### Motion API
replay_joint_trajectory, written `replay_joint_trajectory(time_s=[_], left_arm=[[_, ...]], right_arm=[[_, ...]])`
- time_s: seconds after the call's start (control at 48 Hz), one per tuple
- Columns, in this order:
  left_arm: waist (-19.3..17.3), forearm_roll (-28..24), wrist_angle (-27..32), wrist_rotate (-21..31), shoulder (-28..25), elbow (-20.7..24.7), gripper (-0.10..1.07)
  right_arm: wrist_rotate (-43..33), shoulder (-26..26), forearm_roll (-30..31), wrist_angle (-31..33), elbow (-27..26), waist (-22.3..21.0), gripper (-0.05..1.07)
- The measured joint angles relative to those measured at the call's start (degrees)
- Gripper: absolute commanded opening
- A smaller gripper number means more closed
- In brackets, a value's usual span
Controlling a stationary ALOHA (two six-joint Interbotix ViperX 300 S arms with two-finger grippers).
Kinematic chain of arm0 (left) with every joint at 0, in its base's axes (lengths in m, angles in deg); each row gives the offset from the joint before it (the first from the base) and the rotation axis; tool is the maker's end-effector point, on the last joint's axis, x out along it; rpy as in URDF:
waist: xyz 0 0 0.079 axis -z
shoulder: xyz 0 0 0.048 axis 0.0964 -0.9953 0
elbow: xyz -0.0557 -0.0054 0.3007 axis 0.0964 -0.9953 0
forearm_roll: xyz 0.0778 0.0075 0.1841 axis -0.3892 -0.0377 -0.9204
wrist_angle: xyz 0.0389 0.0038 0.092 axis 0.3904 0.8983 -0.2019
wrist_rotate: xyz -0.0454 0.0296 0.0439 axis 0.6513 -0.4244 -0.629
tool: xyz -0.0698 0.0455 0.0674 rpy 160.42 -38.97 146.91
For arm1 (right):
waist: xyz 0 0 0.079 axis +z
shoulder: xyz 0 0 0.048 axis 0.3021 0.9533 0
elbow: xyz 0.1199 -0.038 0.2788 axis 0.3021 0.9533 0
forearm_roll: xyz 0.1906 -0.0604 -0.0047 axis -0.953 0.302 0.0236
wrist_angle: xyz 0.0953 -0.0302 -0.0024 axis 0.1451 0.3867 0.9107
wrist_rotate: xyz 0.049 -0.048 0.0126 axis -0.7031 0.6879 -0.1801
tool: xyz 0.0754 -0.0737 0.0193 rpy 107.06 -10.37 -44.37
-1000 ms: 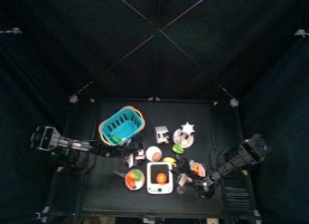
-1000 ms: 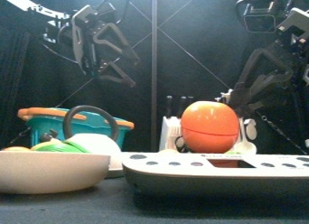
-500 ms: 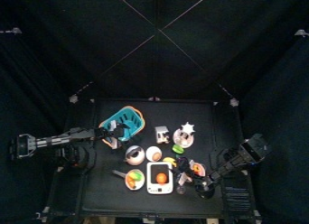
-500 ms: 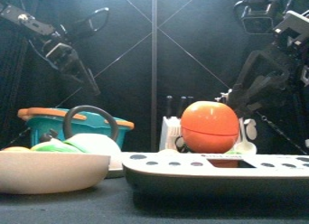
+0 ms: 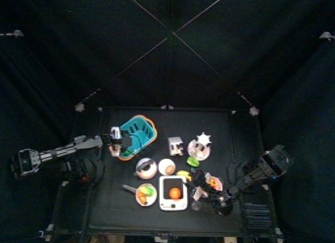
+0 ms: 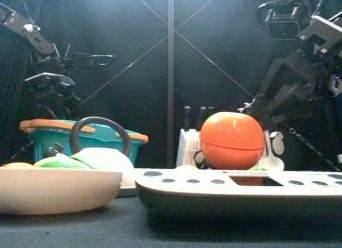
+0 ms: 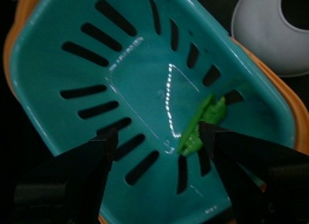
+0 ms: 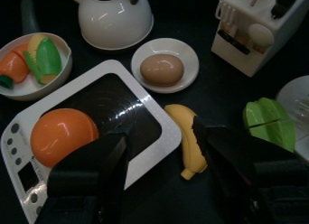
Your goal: Grab peas
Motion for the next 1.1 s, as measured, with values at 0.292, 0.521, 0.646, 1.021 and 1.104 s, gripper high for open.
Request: replay_joint_trajectory(time_s=[0.292, 0.521, 0.646, 1.021, 1.104], left_arm=[[-1.5, 2.6, 3.9, -2.5, -3.4, 0.2, 1.02], [-1.7, 3.7, 4.0, -3.9, -9.9, 0.1, 1.03], [-1.7, 4.0, 4.0, -4.0, -12.8, 0.2, 1.03], [-1.8, 4.6, 5.0, -3.7, -18.5, 0.5, 1.02], [-1.8, 4.6, 5.5, -3.4, -18.9, 0.5, 1.03]], right_arm=[[-0.1, 0.0, 1.8, -1.7, 0.0, -1.6, 0.88], [-0.1, 0.1, 2.2, -3.0, 0.0, -2.1, 0.88], [0.0, 0.1, 2.2, -3.1, 0.0, -2.1, 0.88], [-0.1, 1.0, 2.0, -3.2, 0.0, -2.1, 0.88], [-0.1, 1.0, 2.0, -3.3, 0.0, -2.1, 0.88]])
